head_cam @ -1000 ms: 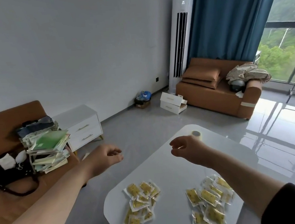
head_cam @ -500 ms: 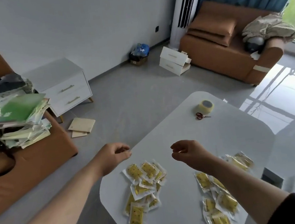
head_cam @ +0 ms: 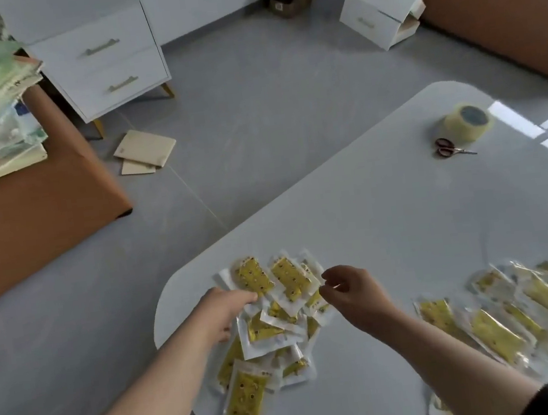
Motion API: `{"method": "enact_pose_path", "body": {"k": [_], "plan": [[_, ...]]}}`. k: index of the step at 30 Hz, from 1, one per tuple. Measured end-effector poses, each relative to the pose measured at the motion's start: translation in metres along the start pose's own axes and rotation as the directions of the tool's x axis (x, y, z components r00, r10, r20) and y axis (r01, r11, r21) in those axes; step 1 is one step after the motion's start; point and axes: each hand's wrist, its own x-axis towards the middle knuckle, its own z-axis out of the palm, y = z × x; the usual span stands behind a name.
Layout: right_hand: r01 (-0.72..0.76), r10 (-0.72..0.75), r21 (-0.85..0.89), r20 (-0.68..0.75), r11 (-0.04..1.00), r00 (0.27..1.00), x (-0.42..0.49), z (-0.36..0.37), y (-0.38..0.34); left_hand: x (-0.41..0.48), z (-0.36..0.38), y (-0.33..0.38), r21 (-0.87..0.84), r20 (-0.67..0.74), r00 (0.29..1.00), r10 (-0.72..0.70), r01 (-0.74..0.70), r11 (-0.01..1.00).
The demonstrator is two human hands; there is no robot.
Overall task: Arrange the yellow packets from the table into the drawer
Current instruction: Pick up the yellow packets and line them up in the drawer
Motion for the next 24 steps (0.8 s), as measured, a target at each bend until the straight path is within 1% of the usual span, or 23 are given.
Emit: {"method": "enact_pose_path", "body": {"k": [2, 4, 6, 8, 9, 11, 12, 15, 17, 19, 22, 24], "plan": [[-0.006, 0.006, -0.053, -0.004, 0.999, 1.000, 0.018, 0.017, 0.014, 0.030, 0.016, 0.005, -0.072, -0.060, 0.998, -0.023, 0.019, 0.997], [-0.014, 0.012, -0.081, -0.033, 0.997, 0.999, 0.034, 0.030, 0.024, 0.058, 0.031, 0.009, -0.098, -0.171, 0.985, -0.031, 0.014, 0.995], [-0.024, 0.018, -0.074, -0.080, 0.997, 0.997, 0.047, 0.038, 0.027, 0.075, 0.046, 0.011, -0.032, -0.312, 0.949, -0.042, 0.034, 0.999], [-0.018, 0.008, -0.084, -0.112, 0.996, 0.994, 0.058, 0.047, 0.028, 0.087, 0.056, 0.011, 0.100, -0.450, 0.893, -0.003, 0.054, 0.993], [-0.015, 0.005, -0.091, -0.115, 0.996, 0.993, 0.063, 0.050, 0.029, 0.091, 0.059, 0.011, 0.162, -0.495, 0.869, 0.023, 0.066, 0.984], [-0.013, 0.001, -0.116, -0.098, 0.993, 0.995, 0.072, 0.057, 0.030, 0.101, 0.063, 0.010, 0.213, -0.540, 0.840, 0.051, 0.077, 0.974], [-0.016, 0.005, -0.142, -0.082, 0.990, 0.997, 0.077, 0.060, 0.030, 0.107, 0.063, 0.009, 0.212, -0.544, 0.837, 0.058, 0.070, 0.975], [-0.051, 0.047, -0.260, -0.021, 0.964, 0.999, 0.089, 0.068, 0.029, 0.115, 0.061, 0.009, 0.163, -0.504, 0.860, 0.082, 0.002, 0.987], [-0.054, 0.057, -0.366, -0.004, 0.929, 0.998, 0.096, 0.073, 0.027, 0.116, 0.057, 0.011, 0.181, -0.478, 0.872, 0.108, -0.022, 0.983], [-0.048, 0.050, -0.446, -0.007, 0.894, 0.999, 0.101, 0.078, 0.025, 0.116, 0.050, 0.013, 0.168, -0.462, 0.881, 0.100, -0.024, 0.985], [-0.037, 0.030, -0.495, -0.023, 0.868, 0.999, 0.106, 0.083, 0.024, 0.119, 0.043, 0.011, 0.143, -0.448, 0.887, 0.109, -0.049, 0.988], [-0.040, 0.026, -0.492, -0.035, 0.870, 0.999, 0.109, 0.084, 0.024, 0.120, 0.040, 0.008, 0.130, -0.438, 0.890, 0.130, -0.081, 0.988]]}}
